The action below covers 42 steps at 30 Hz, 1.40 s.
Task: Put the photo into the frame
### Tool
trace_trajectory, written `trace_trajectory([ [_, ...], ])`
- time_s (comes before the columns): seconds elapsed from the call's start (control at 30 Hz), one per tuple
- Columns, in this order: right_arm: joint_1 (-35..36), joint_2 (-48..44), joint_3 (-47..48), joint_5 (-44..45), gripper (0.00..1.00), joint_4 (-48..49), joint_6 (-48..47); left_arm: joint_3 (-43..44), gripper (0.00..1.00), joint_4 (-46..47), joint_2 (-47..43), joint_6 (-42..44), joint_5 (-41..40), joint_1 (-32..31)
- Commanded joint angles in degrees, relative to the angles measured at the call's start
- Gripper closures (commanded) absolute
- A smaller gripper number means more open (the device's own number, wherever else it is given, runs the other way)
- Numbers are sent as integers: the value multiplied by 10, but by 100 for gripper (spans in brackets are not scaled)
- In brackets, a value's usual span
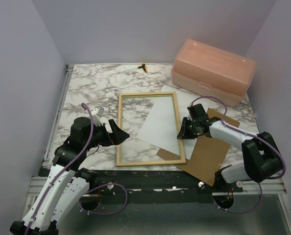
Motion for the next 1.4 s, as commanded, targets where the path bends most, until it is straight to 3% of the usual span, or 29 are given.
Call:
trace_trajectory([
  [0.0, 10, 15, 17, -32, 77, 15, 3, 25, 9, -35, -19, 10, 18, 2],
  [0.5, 123, 91, 128, 24, 96, 10, 98, 75, 8, -122, -60, 24, 13, 1],
  [0.97, 202, 142, 143, 62, 96, 75, 194, 74, 8, -101, -46, 24, 26, 2],
  [1.1, 206, 165, 155, 61, 88, 72, 185, 60, 8, -88, -47, 22, 35, 1],
  [1.27, 205, 144, 151, 69, 47, 68, 175, 50, 8, -82, -39, 28, 42, 1],
  [1.37, 205, 122, 160, 82, 30, 39, 174, 43, 7, -71, -40, 22, 52, 1],
])
